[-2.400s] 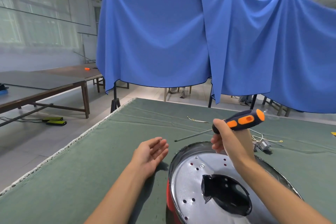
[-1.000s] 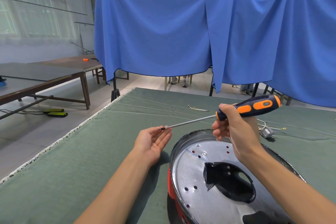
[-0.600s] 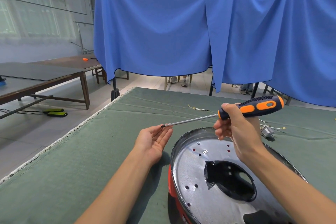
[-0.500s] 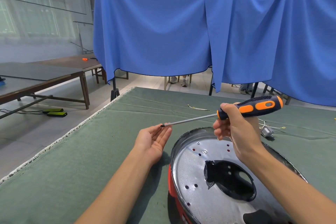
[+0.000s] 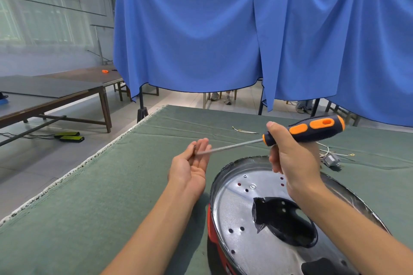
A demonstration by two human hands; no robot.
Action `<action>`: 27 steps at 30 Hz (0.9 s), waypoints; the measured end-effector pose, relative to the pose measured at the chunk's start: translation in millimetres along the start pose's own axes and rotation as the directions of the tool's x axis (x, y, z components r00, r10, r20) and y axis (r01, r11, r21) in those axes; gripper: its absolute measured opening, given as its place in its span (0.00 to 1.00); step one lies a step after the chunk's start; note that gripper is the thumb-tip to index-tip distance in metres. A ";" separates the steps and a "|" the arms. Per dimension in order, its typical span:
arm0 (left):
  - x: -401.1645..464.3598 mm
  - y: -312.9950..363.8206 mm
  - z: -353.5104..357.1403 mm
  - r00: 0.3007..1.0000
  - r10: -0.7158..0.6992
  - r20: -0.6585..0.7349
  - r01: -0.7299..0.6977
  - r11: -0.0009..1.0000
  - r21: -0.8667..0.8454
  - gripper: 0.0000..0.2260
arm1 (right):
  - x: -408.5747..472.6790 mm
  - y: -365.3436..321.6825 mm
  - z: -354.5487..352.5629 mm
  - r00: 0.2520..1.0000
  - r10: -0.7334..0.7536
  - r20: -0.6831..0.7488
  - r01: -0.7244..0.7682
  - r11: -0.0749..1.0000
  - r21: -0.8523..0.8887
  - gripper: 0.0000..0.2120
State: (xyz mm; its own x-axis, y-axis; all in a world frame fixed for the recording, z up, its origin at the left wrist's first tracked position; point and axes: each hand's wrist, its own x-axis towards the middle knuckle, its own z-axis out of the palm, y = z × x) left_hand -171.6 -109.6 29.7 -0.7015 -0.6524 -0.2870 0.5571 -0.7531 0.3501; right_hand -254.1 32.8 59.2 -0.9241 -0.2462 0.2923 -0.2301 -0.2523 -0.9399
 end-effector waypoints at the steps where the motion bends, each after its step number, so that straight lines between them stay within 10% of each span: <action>1: -1.8 -3.4 1.1 1.000 -0.007 0.009 0.006 1.000 0.013 0.08 | -1.1 1.2 1.3 1.000 0.009 -0.001 -0.009 1.000 -0.003 0.16; 27: 2.5 0.9 -2.2 0.996 -0.069 0.055 0.064 0.994 0.090 0.07 | -1.0 -8.2 -3.4 0.994 -0.023 -0.104 0.037 0.990 0.139 0.15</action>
State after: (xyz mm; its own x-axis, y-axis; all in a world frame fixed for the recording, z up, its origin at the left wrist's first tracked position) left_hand -171.9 -112.0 27.4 -0.7613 -0.5934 -0.2612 0.4691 -0.7822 0.4100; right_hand -252.3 38.4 66.0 -0.9453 -0.1421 0.2937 -0.2194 -0.3893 -0.8946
